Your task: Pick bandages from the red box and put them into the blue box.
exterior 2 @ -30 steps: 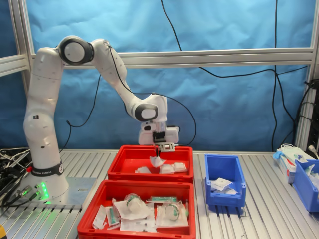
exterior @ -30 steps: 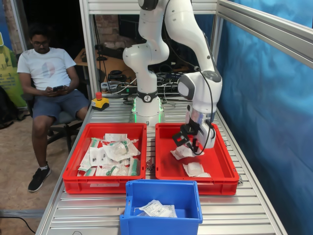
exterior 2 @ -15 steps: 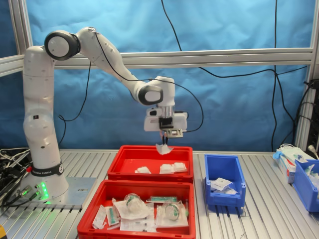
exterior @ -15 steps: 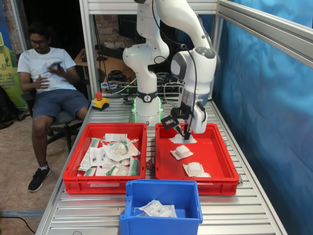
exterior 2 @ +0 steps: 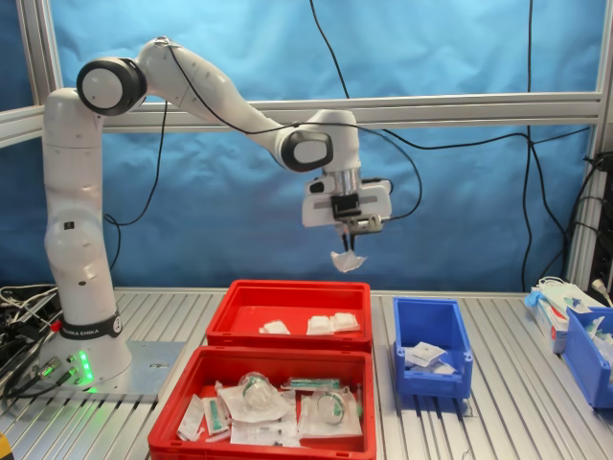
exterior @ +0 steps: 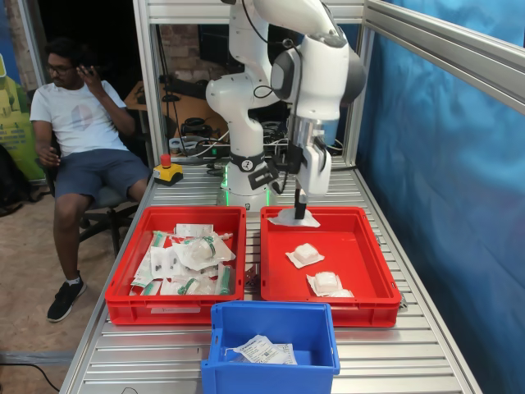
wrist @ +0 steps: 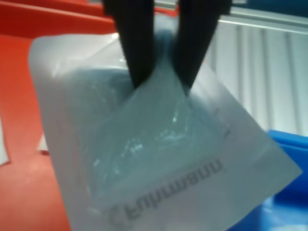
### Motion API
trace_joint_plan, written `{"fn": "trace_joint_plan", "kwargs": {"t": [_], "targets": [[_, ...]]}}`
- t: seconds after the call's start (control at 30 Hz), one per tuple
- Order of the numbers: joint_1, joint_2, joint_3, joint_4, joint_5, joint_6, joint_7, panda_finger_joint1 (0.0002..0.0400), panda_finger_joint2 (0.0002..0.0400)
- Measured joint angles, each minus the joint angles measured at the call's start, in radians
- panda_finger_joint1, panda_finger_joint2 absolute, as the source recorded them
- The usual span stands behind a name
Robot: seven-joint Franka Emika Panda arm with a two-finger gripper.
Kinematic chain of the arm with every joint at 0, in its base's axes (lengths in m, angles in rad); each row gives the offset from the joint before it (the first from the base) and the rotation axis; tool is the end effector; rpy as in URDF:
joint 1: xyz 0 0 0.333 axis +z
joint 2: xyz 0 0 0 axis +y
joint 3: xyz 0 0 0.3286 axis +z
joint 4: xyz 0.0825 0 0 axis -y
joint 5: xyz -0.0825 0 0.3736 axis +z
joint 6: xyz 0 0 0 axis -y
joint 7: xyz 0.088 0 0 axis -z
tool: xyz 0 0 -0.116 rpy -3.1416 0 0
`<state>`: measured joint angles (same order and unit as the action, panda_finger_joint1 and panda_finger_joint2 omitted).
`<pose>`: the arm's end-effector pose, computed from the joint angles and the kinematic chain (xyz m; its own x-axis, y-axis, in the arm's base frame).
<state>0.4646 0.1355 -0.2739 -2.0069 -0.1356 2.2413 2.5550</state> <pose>0.5733 0.1100 0.4113 -0.6523 -0.7580 0.0034 -0.7462 0.6414 -0.1781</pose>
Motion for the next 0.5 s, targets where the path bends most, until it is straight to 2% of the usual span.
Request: {"fn": "trace_joint_plan", "kwargs": {"t": [0.2, 0.5], "targets": [[0.000, 0.019, -0.041, 0.083, 0.000, -0.006, -0.002, 0.0027, 0.0027], [0.000, 0.131, -0.111, 0.252, 0.000, -0.008, -0.003, 0.0027, 0.0027]]}}
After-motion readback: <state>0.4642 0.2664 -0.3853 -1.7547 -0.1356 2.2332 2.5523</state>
